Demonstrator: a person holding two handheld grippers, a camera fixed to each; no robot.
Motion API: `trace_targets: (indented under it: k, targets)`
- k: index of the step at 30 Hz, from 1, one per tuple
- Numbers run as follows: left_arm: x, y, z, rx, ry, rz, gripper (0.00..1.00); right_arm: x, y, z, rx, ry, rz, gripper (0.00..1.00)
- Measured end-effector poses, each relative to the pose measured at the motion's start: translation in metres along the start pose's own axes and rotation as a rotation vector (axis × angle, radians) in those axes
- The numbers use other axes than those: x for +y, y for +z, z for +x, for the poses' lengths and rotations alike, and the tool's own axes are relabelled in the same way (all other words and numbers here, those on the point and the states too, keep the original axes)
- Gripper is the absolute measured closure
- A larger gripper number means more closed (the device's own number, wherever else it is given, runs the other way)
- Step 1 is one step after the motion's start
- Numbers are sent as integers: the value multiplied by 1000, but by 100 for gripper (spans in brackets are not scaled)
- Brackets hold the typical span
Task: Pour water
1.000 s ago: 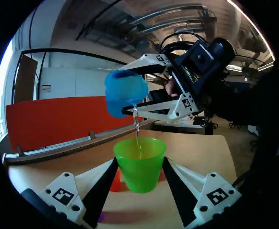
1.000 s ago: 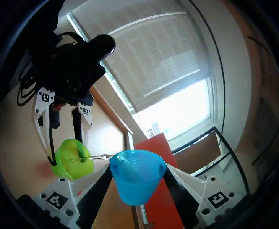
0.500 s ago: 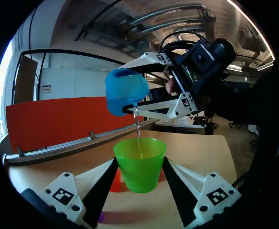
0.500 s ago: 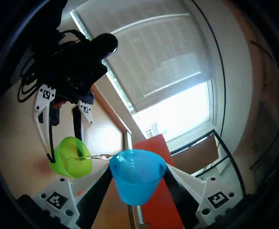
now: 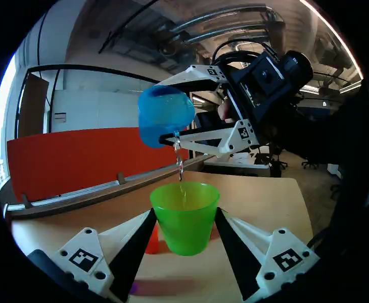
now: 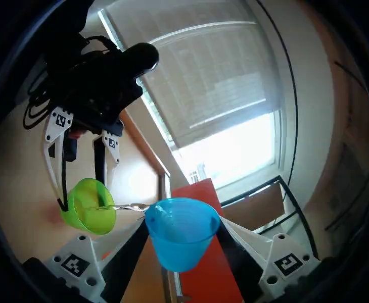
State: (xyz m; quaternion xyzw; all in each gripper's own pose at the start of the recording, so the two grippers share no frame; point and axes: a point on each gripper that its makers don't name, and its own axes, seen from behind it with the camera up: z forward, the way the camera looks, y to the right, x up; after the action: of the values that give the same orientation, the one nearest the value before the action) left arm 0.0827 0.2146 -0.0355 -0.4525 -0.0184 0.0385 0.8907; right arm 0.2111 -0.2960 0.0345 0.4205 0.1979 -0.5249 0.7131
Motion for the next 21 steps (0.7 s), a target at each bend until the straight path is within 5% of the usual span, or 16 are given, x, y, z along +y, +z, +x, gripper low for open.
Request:
trace_targets:
  k: [21]
  targets:
    - [-1,1,1,5,10,4,17,2,3,3,5,-42,-1,9]
